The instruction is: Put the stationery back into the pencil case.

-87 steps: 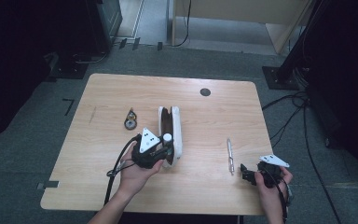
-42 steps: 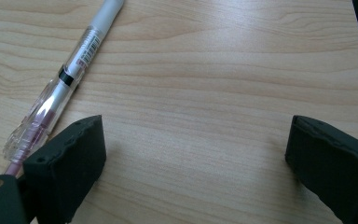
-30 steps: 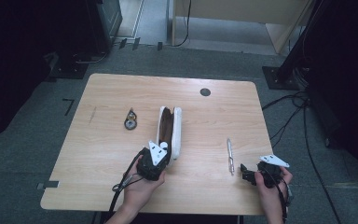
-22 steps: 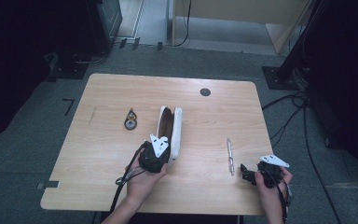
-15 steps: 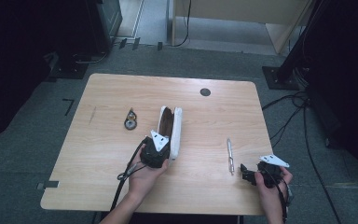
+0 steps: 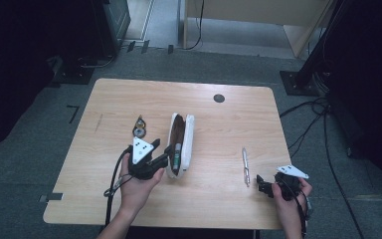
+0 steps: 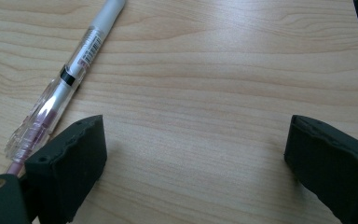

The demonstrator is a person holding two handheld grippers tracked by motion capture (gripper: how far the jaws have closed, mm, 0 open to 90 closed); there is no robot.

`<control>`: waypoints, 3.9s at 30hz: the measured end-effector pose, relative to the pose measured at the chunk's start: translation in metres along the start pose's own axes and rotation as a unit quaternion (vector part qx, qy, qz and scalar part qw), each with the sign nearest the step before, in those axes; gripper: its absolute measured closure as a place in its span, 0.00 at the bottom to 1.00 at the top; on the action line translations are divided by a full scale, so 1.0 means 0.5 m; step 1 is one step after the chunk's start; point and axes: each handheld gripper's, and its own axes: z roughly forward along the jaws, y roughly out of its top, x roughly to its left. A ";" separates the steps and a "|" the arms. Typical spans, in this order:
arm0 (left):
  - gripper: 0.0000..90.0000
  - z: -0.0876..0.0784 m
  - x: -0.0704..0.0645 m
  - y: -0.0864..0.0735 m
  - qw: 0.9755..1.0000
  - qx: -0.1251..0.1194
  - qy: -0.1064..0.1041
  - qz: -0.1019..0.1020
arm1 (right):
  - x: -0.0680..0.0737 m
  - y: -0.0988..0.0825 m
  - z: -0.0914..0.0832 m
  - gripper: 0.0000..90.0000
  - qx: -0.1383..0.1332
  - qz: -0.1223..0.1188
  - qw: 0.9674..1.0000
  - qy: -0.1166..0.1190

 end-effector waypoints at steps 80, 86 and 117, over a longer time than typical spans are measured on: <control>0.46 0.152 0.145 -0.047 0.983 0.115 0.139 -0.008 | 0.000 0.000 0.000 0.06 -0.001 -0.002 1.000 0.003; 0.46 0.131 0.141 -0.085 0.984 0.124 0.128 -0.011 | 0.001 0.000 0.000 0.06 -0.001 -0.001 1.000 0.003; 0.37 0.094 0.128 -0.135 0.982 0.170 0.085 0.001 | 0.001 0.000 0.000 0.06 -0.001 -0.001 1.000 0.002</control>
